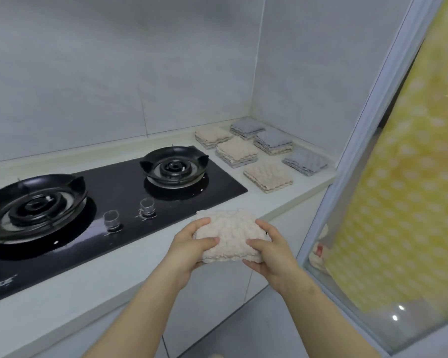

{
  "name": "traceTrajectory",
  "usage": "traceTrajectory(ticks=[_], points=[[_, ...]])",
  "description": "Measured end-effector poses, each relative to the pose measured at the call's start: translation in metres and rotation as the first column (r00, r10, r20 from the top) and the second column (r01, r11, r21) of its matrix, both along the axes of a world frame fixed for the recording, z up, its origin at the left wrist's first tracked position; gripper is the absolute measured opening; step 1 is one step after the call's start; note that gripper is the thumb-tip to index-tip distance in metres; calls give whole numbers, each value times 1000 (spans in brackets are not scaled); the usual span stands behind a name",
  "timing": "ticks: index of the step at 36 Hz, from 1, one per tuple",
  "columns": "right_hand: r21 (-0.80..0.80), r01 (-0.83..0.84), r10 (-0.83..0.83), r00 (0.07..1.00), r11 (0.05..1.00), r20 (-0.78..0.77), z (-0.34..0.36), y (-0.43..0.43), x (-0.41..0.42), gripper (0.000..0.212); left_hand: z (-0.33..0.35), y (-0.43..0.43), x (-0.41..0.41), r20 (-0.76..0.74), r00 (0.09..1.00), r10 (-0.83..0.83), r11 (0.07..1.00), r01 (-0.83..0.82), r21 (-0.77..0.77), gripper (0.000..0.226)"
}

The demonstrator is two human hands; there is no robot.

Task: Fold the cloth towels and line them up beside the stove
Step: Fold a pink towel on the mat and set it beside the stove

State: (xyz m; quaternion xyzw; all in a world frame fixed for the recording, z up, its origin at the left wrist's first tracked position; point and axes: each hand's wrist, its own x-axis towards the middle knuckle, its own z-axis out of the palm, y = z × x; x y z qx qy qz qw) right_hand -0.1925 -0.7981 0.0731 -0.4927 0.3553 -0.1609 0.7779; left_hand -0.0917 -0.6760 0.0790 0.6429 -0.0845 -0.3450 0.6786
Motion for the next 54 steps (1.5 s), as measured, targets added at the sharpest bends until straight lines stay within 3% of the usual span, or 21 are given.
traceTrajectory(ticks=[15,23,29,37,42,47,50,54], points=[[-163,45,-54,997,986,-49,8,-204,133,46,-1,-214,148,190,981,-48,997,35,68,21],[-190,7,-26,995,982,-94,-6,-302,171,44,-8,-297,183,172,983,-69,995,55,86,43],[-231,-40,9,991,972,-136,-17,-391,192,43,-17,-372,191,109,992,-67,995,58,81,45],[-291,-118,62,979,949,-194,-22,-497,192,39,-29,-467,166,41,997,65,996,-67,55,48],[-274,-167,120,976,947,-182,-22,-542,188,43,-30,-509,150,-59,976,207,978,-209,-24,29],[-329,-202,166,977,923,-136,-18,-570,180,40,-34,-535,138,-67,952,299,952,-302,-42,24],[-333,-175,155,984,926,-87,-21,-581,171,35,-35,-540,131,-55,921,385,920,-388,-59,27],[-436,-231,174,970,870,-168,-39,-591,162,31,-30,-534,125,-67,854,516,847,-520,-107,25]])
